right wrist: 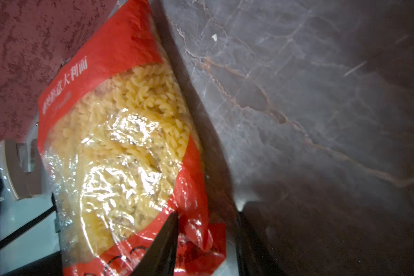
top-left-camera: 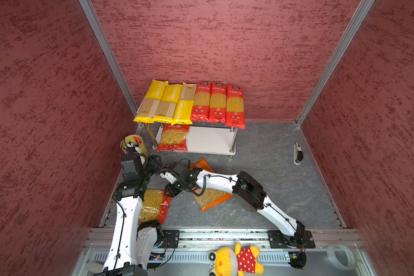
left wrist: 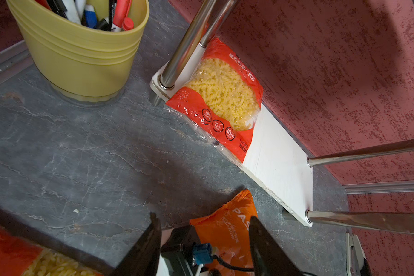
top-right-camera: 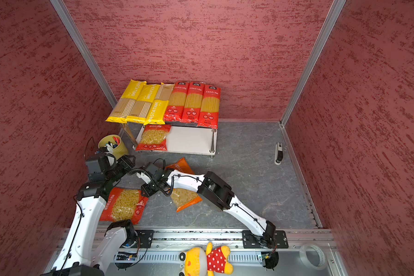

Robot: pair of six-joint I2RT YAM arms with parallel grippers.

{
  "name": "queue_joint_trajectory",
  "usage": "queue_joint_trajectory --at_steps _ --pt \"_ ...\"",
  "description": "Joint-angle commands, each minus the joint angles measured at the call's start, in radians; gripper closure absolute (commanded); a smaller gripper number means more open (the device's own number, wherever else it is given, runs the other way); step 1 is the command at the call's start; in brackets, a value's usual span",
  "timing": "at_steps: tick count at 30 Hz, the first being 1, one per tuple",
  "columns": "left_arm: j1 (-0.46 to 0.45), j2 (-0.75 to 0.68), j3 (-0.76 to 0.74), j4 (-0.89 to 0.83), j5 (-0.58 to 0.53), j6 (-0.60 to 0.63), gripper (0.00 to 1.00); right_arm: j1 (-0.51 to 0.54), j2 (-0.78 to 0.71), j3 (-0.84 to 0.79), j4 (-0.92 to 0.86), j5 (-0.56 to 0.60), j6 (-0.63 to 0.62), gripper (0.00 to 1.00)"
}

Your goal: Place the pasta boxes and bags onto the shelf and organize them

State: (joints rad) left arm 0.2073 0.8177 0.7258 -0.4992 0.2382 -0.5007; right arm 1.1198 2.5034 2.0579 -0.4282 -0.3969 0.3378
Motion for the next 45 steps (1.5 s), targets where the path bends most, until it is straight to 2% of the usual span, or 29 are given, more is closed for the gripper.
queue_joint_trajectory --at_steps 1,4,8,12,16,19,21,23,24,26,28,32,35,40,45 --pt "-0.003 -0.011 0.011 0.017 0.028 -0.009 0.41 0.011 -0.028 0.048 -0.068 -0.002 -0.047 0.76" --pt "-0.010 -0.012 0.026 0.015 0.037 -0.017 0.41 0.012 -0.052 0.072 -0.091 -0.002 -0.067 0.86" --pt "-0.014 -0.024 0.038 0.009 0.014 -0.014 0.41 0.012 -0.092 0.078 -0.113 0.034 -0.082 0.94" --pt "-0.014 -0.023 0.057 -0.006 -0.001 0.002 0.41 0.011 -0.150 0.049 -0.110 0.087 -0.120 0.96" --pt "-0.014 -0.029 0.072 -0.009 -0.010 0.003 0.41 0.006 -0.141 -0.018 -0.067 0.057 -0.085 0.90" --pt "-0.014 -0.028 0.076 -0.011 -0.015 0.008 0.41 0.006 -0.122 -0.048 -0.025 0.029 -0.053 0.76" --pt "-0.016 -0.028 0.074 -0.015 -0.015 0.008 0.41 0.006 -0.108 -0.047 -0.004 0.025 -0.038 0.75" --pt "-0.016 -0.029 0.072 -0.014 -0.014 0.007 0.41 0.006 -0.085 -0.023 -0.010 0.011 -0.034 0.80" --pt "-0.017 -0.028 0.074 -0.015 -0.014 0.008 0.41 0.006 -0.074 -0.011 -0.018 0.018 -0.033 0.78" --pt "-0.018 -0.029 0.077 -0.016 -0.016 0.010 0.41 0.006 -0.052 0.012 -0.042 0.052 -0.029 0.65" --pt "-0.017 -0.028 0.075 -0.015 -0.018 0.011 0.41 0.006 -0.040 0.015 -0.060 0.094 -0.038 0.56" --pt "-0.019 -0.029 0.054 0.002 -0.010 0.001 0.41 0.008 -0.021 0.002 -0.053 0.065 -0.040 0.55" --pt "-0.019 -0.028 0.041 0.013 -0.008 -0.007 0.41 0.009 -0.006 0.003 -0.051 0.020 -0.035 0.61" --pt "-0.020 -0.030 0.060 -0.005 -0.017 0.006 0.41 0.006 -0.058 0.006 -0.038 0.008 -0.033 0.88" --pt "-0.023 -0.031 0.119 -0.048 -0.035 0.035 0.41 -0.004 -0.163 0.007 -0.018 0.051 -0.017 0.97"
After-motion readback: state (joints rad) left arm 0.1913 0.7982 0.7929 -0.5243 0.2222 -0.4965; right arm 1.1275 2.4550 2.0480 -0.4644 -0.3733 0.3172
